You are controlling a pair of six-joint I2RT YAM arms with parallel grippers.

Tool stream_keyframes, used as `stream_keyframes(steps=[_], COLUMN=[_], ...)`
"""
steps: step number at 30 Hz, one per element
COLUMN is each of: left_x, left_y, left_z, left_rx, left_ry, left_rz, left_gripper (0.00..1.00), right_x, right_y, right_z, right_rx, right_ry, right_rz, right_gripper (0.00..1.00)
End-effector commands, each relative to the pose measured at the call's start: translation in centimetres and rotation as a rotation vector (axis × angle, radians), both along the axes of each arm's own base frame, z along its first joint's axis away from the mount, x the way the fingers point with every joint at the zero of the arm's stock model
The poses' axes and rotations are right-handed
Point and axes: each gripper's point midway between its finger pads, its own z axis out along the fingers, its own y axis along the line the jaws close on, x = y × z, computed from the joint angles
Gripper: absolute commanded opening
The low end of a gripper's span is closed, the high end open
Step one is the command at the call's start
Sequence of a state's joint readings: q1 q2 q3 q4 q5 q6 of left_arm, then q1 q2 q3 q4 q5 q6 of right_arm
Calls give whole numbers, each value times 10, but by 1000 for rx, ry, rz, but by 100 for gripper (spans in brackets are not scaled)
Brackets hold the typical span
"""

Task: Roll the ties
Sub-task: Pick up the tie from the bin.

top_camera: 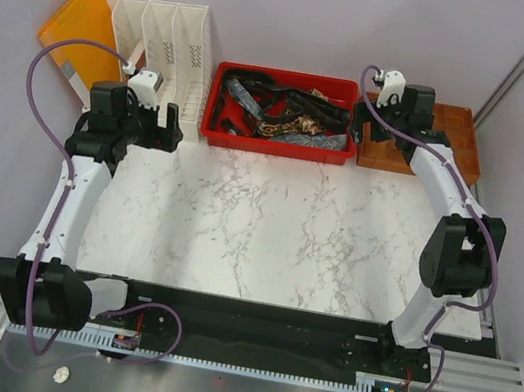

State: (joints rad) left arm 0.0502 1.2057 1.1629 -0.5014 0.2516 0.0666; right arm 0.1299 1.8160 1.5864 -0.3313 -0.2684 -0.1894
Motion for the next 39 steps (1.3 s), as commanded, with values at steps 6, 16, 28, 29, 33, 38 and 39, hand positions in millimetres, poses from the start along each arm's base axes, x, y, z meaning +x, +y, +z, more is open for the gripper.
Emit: stream_keyframes(steps=[6,16,28,29,33,38,39], left_x=[9,16,17,18,21,25,25], left_y=[-17,-24,-26,-25,-26,-22,-21], left_z=[15,-9,-25,-26,-28,-33,-32], left_rx=[-37,-71,-81,-80,-84,-75,-74], left_ry=[-32,40,81,83,91,102,102], left_rz=[-103,-128,-138,-138,-134,-117,-113], left_gripper=[100,100,100,100,100,100,100], right_x=[86,145,171,174,174,174,174], right_y=[50,83,102,103,105,109,109], right_z=[4,-33,-81,-79,-91,-107,-107], right_rx=[-22,-123,-151,-153,-146,-145,-151], right_ry=[-198,-326,-339,-361,-347,-328,-332], right_rz=[135,164,229,231,242,265,271], right_gripper=[98,98,98,98,98,98,96])
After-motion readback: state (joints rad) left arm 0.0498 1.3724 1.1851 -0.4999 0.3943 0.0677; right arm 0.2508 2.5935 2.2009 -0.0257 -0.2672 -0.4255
